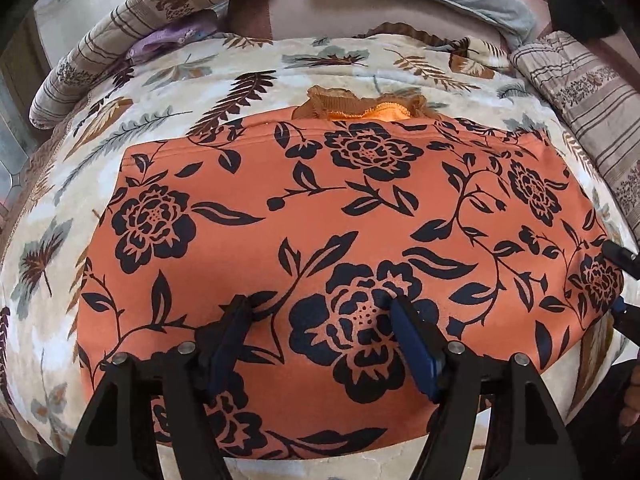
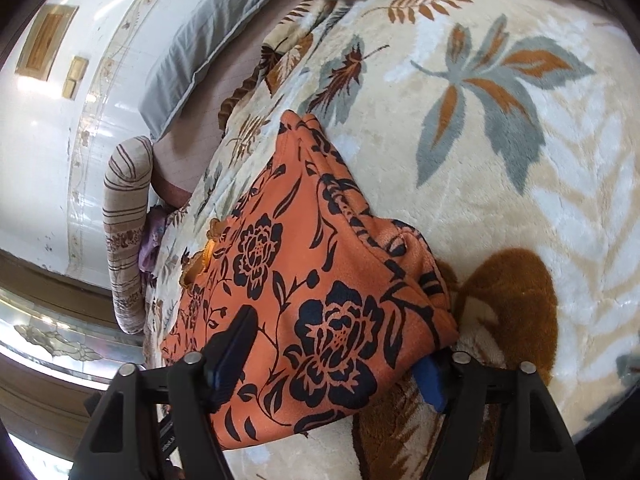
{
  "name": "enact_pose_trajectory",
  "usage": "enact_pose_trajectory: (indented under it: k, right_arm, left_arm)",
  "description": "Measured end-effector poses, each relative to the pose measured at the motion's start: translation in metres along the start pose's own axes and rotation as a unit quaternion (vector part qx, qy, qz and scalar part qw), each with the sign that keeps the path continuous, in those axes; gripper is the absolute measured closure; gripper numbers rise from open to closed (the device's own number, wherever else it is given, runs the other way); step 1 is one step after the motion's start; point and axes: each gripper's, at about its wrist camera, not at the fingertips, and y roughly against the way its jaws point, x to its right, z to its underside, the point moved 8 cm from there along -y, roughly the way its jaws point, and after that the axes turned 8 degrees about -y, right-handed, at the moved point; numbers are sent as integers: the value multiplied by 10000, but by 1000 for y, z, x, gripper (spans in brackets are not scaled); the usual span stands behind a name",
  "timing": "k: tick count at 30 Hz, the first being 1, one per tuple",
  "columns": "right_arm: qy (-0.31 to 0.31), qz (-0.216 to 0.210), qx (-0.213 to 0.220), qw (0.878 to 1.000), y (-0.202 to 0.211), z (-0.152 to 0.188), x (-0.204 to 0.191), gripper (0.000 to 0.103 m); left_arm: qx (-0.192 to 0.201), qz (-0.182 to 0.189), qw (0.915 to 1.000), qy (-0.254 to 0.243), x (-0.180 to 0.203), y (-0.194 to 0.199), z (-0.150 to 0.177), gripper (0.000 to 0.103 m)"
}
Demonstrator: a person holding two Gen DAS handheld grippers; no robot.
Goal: Fold small clothes
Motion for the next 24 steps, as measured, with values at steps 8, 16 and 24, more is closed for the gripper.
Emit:
enact_pose_trajectory:
  k: [8, 16, 24]
  right_arm:
    - [-300, -62, -48, 9995, -1, -2, 7, 35]
    - [-138, 64, 15, 9999, -1, -1, 4, 36]
    - [52, 454, -109, 9989, -3, -2, 8, 73]
  left_arm:
    - [4, -4, 10000, -9, 1, 3, 0, 30]
    - [-51, -63, 9999, -90, -1, 2, 1, 30]
    - [641, -354, 9968, -322, 3, 37, -9, 25]
